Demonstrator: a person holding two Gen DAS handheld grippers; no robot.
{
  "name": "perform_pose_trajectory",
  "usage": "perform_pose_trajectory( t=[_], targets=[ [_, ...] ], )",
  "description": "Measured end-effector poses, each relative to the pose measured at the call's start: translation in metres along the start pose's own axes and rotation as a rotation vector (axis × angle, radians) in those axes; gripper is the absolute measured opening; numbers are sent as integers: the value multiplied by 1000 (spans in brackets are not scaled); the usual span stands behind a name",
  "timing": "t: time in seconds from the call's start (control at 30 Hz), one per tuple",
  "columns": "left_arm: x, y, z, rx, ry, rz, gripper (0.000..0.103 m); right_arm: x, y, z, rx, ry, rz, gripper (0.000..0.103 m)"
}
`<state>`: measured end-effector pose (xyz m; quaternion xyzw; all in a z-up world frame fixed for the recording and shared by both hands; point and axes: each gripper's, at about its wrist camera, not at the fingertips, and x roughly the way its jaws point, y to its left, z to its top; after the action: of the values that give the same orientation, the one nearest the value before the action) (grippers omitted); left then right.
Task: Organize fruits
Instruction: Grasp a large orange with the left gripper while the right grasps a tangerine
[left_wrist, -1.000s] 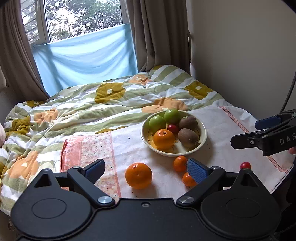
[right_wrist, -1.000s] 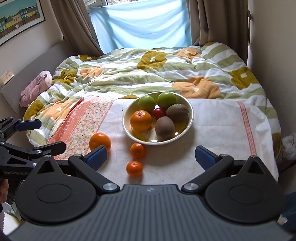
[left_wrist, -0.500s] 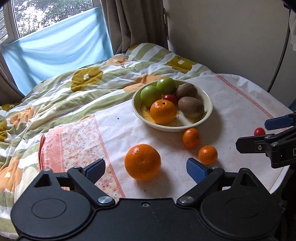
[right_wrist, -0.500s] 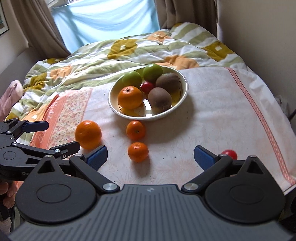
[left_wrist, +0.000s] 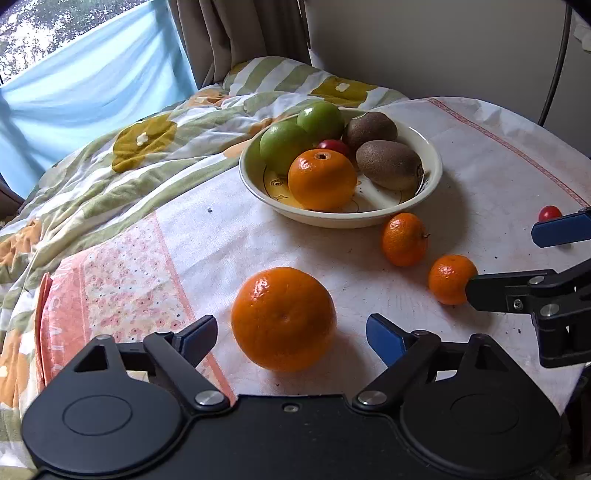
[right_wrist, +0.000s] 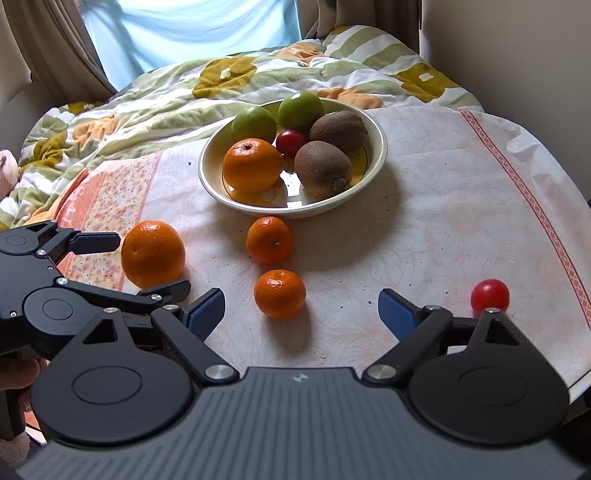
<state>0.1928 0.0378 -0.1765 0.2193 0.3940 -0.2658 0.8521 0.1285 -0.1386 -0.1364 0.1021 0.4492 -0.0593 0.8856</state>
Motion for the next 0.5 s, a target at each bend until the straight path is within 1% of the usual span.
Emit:
perform_pose_trajectory(
  t=[0.07,0.13,0.17,0.3,0.43,0.5],
  targets=[
    [5,0,1,3,4,1,84,4,2,-1,-10,8,-8,100],
    [10,0,2,8,15,-3,72,9,2,-1,-7,19,-7,97],
    [12,0,2,11,21,6,70,11,2,-1,-3,23,-7,97],
    [14,4,2,5,19,-6,68,16,0,-1,6,31,-6,97],
    [14,3,2,7,19,-7,67,20,2,0,7,42,4,88],
    [14,4,2,0,21,-9,67,22,2,1,5,44,6,87]
  ],
)
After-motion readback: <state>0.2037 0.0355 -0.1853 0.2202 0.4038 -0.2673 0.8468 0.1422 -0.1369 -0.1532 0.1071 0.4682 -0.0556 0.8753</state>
